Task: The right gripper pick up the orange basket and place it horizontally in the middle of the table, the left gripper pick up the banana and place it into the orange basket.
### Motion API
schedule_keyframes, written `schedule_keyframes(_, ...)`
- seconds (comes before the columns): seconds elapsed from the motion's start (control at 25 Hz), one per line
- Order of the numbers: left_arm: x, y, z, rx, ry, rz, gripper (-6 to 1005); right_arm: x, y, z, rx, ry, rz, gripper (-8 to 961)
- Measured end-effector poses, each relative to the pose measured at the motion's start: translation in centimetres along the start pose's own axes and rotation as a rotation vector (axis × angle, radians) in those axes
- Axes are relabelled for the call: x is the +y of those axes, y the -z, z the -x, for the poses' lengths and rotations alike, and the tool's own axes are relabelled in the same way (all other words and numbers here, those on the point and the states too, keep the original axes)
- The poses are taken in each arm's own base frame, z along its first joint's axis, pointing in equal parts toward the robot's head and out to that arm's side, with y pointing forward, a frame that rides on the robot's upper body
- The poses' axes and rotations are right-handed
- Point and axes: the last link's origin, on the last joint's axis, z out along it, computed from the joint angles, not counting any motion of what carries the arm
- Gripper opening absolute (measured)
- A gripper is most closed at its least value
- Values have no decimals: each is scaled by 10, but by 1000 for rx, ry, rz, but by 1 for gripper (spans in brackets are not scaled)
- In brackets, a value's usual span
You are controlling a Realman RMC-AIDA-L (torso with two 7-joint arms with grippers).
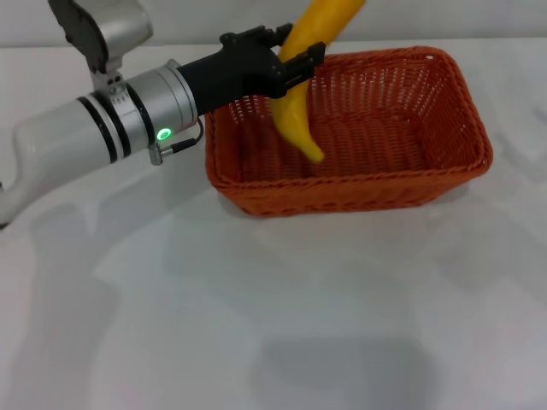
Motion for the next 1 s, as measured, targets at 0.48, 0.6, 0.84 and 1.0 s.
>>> schedule_keyframes(0.48, 1, 0, -1, 37, -48, -20, 758, -2, -1, 0, 1, 3, -6, 857)
schedule_keyframes(0.6, -1, 2, -6, 93, -86, -47, 865, -3, -1, 0, 4, 8, -10, 858)
schedule_keyframes(0.84, -7, 34, -28, 420, -185, -203, 875, -4, -2, -1, 11, 19, -22, 858)
schedule_keyframes(1.0, -11, 59, -30, 570, -253, -401, 873, -6, -2, -2, 18, 19, -31, 857)
